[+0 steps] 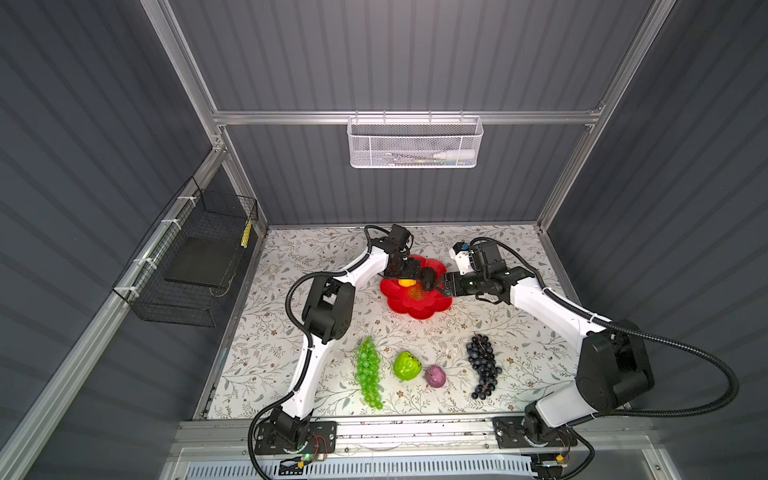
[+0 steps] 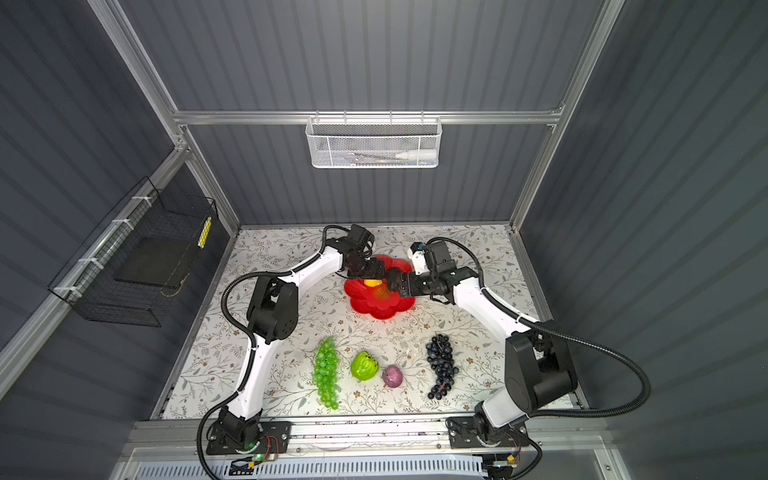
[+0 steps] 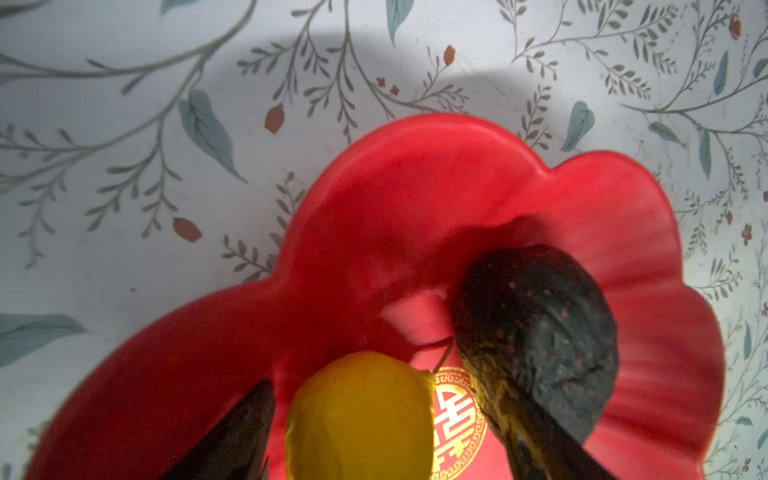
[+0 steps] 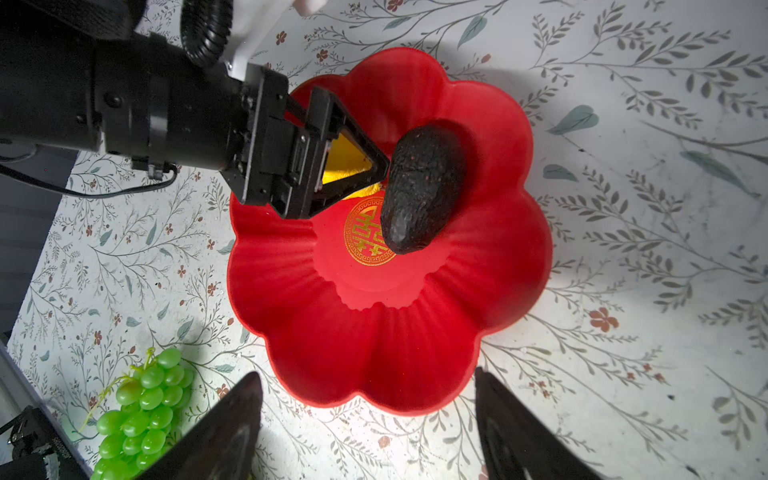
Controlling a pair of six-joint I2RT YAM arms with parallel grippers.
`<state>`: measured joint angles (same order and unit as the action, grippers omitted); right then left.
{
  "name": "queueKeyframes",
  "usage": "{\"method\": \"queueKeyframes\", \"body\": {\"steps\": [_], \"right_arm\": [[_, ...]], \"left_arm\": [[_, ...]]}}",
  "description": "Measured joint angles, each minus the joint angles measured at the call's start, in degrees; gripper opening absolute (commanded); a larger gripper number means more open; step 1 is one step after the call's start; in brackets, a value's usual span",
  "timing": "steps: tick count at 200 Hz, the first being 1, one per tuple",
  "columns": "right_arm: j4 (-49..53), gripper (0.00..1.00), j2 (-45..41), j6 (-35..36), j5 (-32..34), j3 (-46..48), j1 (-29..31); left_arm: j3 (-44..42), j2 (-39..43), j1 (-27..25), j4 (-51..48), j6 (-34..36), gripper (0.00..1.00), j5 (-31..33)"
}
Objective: Place and organize the fake fruits in the fruit bowl
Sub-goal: 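Lower the yellow pear into the red bowl and open the left gripper, then move the right gripper down and grasp the purple fruit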
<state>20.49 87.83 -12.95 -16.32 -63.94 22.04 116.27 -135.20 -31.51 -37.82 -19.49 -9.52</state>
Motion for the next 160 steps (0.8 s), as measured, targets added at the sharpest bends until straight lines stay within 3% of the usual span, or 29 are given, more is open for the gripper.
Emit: {"method": "queueKeyframes", "body": {"steps": [51, 83, 160], "right_arm": [[0.13, 0.80, -3.82, -1.07, 0.26, 1.44, 0.70], [0.52, 0.80, -6.56, -2.08, 2.49, 3.91, 3.82], [9.88, 0.82, -16.63, -10.14, 11.58, 13.62, 24.81]], "left_arm": [[-3.58, 7.61, 0.00, 0.00, -0.79, 0.84, 2.34], [-14.25, 17.11, 0.07, 2.05, -2.99, 0.83, 3.67], [-41.31, 39.47, 0.07, 7.39, -10.23, 0.85, 7.67]]}}
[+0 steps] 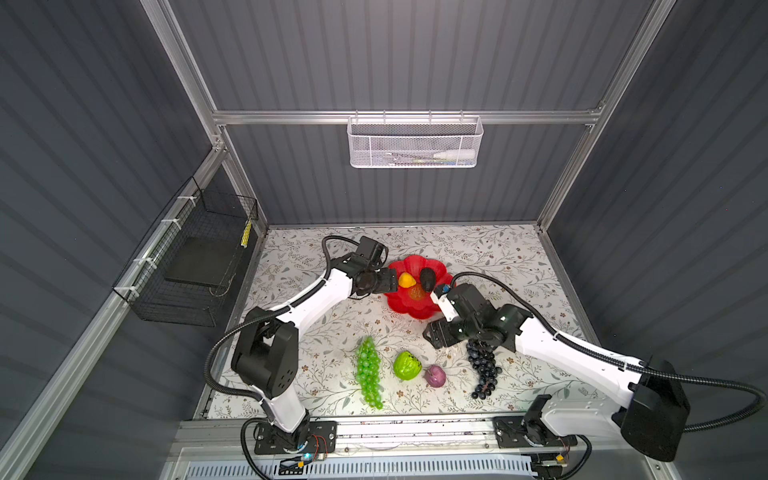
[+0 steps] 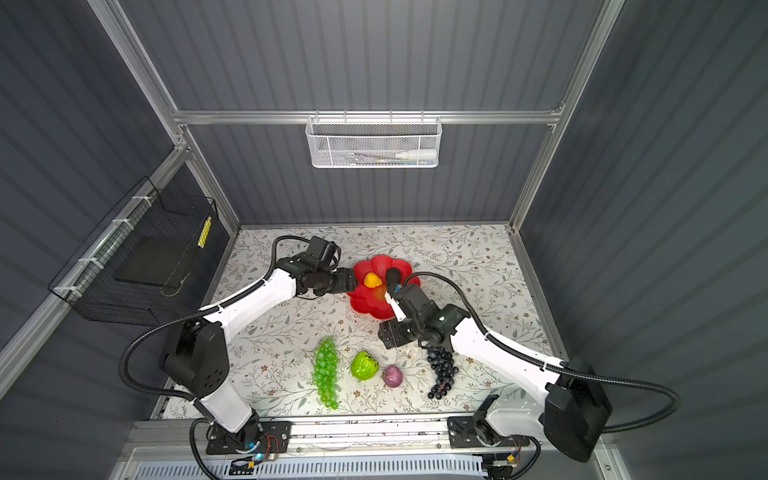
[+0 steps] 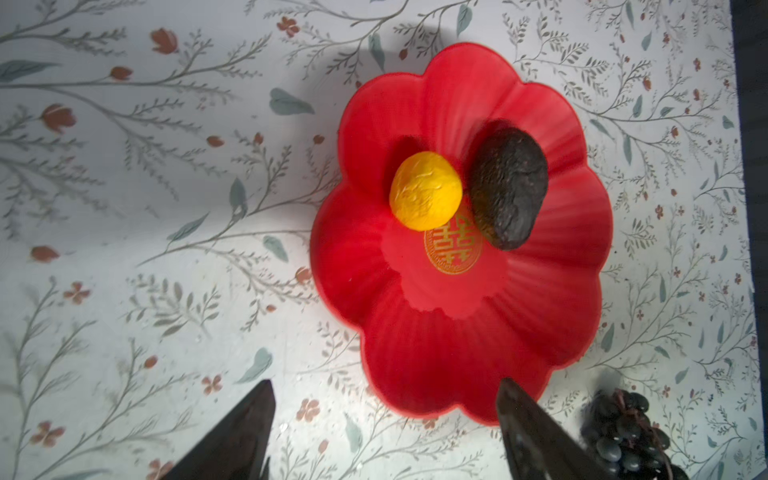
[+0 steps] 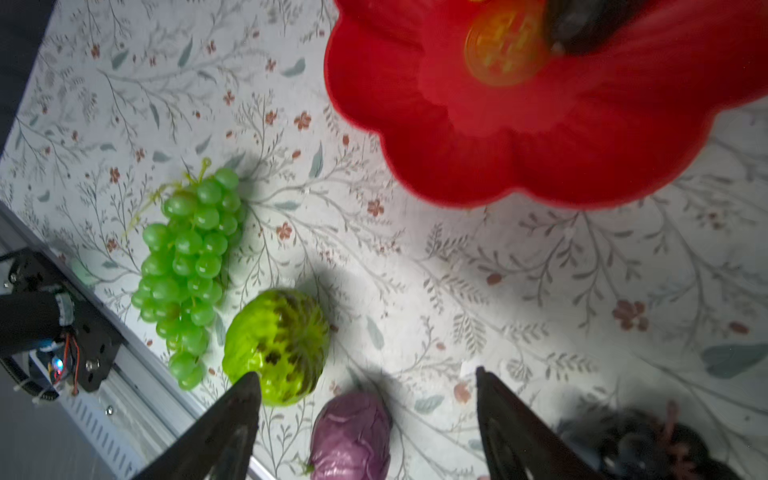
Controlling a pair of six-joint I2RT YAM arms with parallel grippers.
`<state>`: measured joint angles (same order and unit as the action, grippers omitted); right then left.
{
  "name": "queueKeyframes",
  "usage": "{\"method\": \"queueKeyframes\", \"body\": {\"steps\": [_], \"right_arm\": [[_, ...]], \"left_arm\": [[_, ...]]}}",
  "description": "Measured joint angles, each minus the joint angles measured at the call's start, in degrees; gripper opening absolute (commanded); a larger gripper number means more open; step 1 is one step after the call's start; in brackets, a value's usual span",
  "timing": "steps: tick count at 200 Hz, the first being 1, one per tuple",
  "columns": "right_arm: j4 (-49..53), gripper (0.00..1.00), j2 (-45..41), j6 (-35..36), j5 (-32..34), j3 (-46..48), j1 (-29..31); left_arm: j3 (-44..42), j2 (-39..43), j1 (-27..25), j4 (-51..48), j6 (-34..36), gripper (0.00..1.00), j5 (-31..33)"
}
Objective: Place and organize the fake fruits in the fruit bowl
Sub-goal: 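Move the right gripper down and grasp the purple fruit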
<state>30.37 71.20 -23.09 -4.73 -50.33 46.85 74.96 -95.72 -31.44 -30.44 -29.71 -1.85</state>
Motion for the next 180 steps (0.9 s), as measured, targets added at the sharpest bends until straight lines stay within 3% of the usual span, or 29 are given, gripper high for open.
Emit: {"method": "queueKeyframes", "body": {"steps": [44, 96, 180], "right_arm": [[4.13, 0.82, -0.04, -5.09, 2.19, 3.54, 7.43], [3.80, 0.80, 8.81, -6.08, 1.31, 3.82, 12.61], [0.87, 0.71, 13.86, -6.27, 1.75, 4.92, 13.03]], "left_arm": [[-6.01, 5.44, 0.00, 0.46, -2.34, 0.88, 2.86], [-6.58, 6.08, 0.00, 0.66, -2.54, 0.89, 4.85], [-7.21, 6.14, 0.00, 0.68, -2.54, 0.89, 5.79]]}}
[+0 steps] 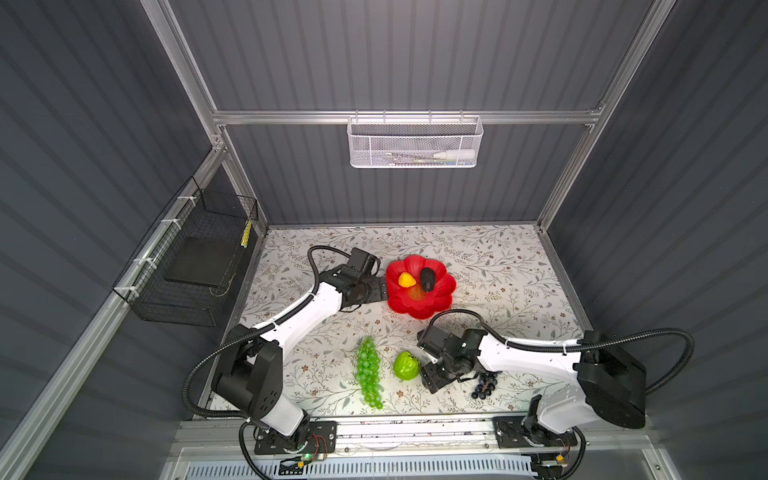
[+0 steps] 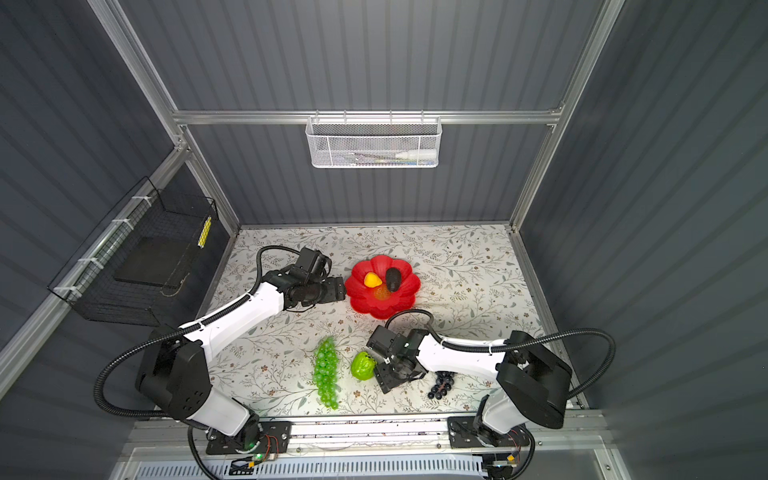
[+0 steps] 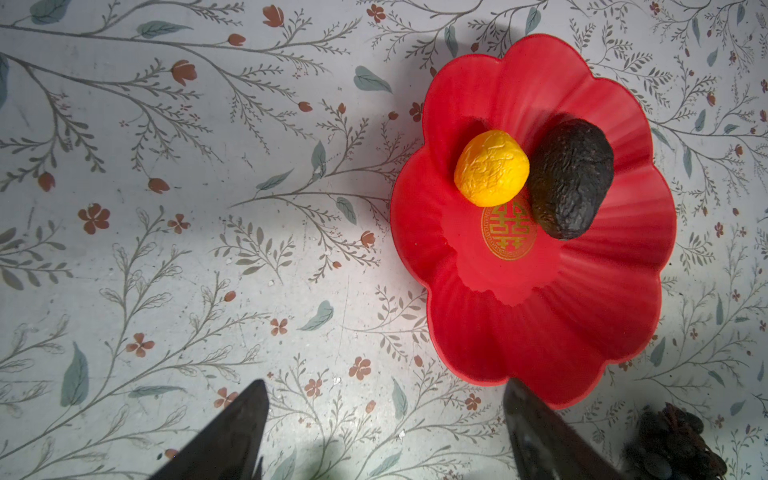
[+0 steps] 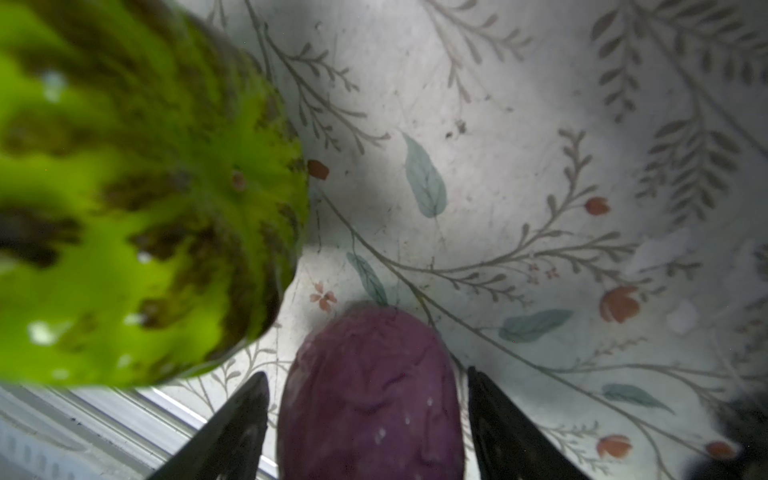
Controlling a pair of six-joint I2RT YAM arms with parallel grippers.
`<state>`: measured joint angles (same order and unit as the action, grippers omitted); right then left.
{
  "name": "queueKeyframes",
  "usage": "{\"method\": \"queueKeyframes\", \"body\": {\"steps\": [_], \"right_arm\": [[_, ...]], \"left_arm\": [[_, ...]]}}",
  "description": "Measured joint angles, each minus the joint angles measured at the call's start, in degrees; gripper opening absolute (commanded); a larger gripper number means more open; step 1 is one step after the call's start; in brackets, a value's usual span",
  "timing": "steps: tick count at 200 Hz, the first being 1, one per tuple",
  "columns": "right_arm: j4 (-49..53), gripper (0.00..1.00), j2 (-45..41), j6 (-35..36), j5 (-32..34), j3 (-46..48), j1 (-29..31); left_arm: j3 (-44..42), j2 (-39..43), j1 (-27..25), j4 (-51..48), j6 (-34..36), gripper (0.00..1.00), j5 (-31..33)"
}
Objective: Place and organize the fake fruits in the fruit bowl
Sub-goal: 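Move the right gripper down and grasp the purple fruit, then carry the purple fruit into the red bowl and release it with the right gripper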
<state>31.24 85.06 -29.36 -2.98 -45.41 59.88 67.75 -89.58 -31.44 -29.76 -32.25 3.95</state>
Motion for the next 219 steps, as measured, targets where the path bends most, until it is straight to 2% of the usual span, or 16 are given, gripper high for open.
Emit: {"method": "queueKeyframes", "body": {"steps": [66, 112, 144, 171, 192, 219], "right_arm": [[-1.84, 0.52, -0.02, 0.70, 0.90, 0.61, 0.00], [-1.20, 0.51, -2.21, 1.18, 0.66, 1.38, -1.27], [1.46, 0.52, -6.99, 2.34, -1.99, 0.59, -8.00], [4.13, 0.53, -10.03, 4.59, -4.44, -4.46, -16.02], [4.44, 0.53, -9.51, 6.91, -5.49, -10.82, -21.11], [2.69, 0.52, -4.61, 9.09, -6.49, -18.64, -25.86]], "left_arm": [[0.00, -0.02, 0.00, -0.15, -0.44, 0.88, 0.81], [0.02, -0.07, 0.00, -0.17, -1.27, 0.87, 1.49], [0.00, -0.07, 0.00, -0.17, -1.66, 0.87, 2.43], [0.00, 0.22, 0.00, -0.44, -2.08, 0.87, 4.20], [-0.33, 1.79, 0.00, -0.83, -2.34, 0.87, 6.16], [-1.38, 4.74, 0.00, -0.98, -2.95, 0.87, 7.52]]}}
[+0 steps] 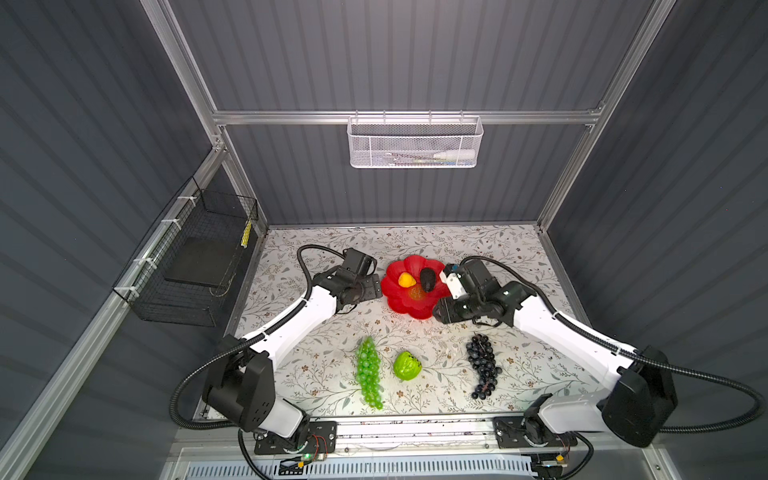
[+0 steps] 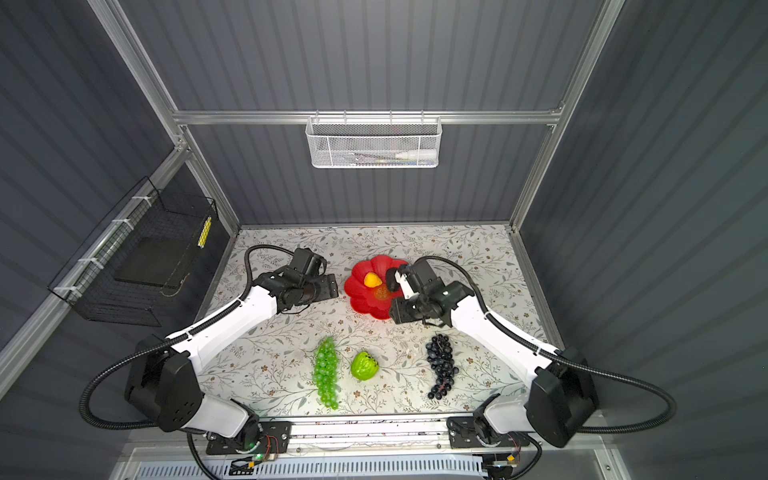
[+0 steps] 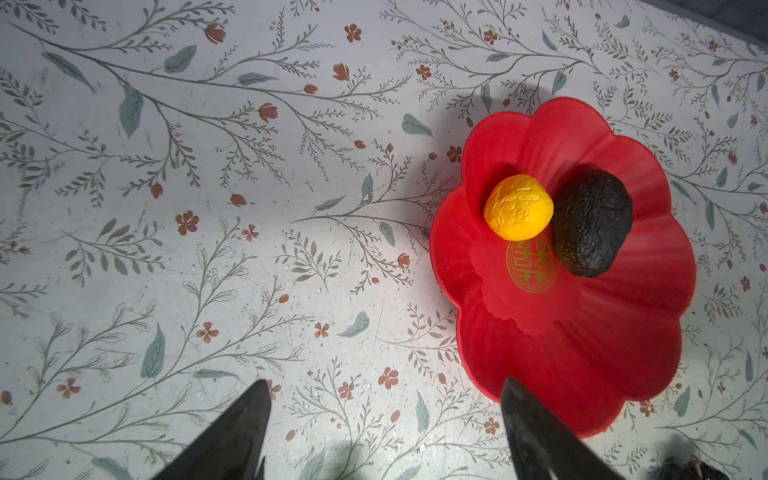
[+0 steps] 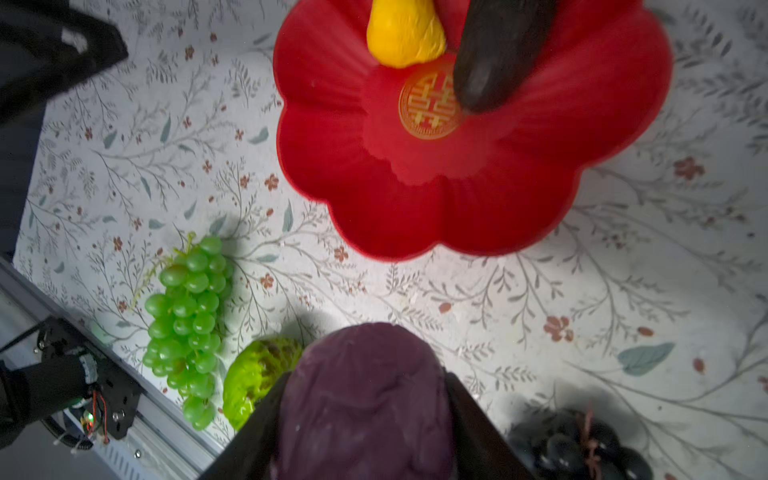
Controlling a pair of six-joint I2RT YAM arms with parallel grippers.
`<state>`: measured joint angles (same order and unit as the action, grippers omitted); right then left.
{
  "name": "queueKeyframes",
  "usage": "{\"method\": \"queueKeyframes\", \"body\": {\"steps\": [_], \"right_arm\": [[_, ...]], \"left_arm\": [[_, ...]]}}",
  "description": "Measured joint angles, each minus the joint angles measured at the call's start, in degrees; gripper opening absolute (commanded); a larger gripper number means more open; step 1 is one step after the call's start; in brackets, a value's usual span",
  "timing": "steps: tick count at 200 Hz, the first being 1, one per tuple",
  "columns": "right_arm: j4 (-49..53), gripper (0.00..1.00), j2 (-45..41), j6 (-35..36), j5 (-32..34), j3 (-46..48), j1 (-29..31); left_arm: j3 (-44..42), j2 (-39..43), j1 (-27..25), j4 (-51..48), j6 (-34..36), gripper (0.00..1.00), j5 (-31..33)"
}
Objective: Place and organize the fake fruits in the fruit bowl
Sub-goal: 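Carry the purple fruit into the red bowl and release it with the right gripper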
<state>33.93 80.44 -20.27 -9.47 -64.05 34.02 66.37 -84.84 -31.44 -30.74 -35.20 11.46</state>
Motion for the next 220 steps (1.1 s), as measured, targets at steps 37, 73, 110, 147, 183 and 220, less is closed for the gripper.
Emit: {"method": "queueKeyframes", "body": {"steps": [37, 73, 110, 147, 183, 220], "right_arm": [[-3.48, 0.52, 12.00, 1.33, -1.16, -7.63, -1.84], [-4.90, 0.52, 23.76, 2.58, -1.86, -14.67, -2.01], [-5.27, 0.53, 30.75, 3.89, -1.84, -19.23, -2.12], [-4.96, 0.54, 34.62, 5.35, -0.59, -22.64, -2.12], [-4.68, 0.55, 36.59, 6.43, 1.40, -23.19, -2.12], [-4.31, 0.56, 38.64, 6.91, 2.19, -24.37, -2.14]], "left_arm": [[-3.10, 1.92, 0.00, -0.31, -1.42, 0.87, 0.63], [-4.09, 2.27, 0.00, -1.14, -2.16, 0.87, 0.92], [-4.09, 2.97, 0.00, -1.36, -2.16, 0.87, 1.55], [-4.09, 2.91, 0.00, -1.38, -2.16, 0.87, 1.66], [-4.02, 2.64, 0.00, -1.38, -2.14, 0.87, 1.68], [-3.43, 2.58, 0.00, -1.53, -2.12, 0.87, 2.08]]}}
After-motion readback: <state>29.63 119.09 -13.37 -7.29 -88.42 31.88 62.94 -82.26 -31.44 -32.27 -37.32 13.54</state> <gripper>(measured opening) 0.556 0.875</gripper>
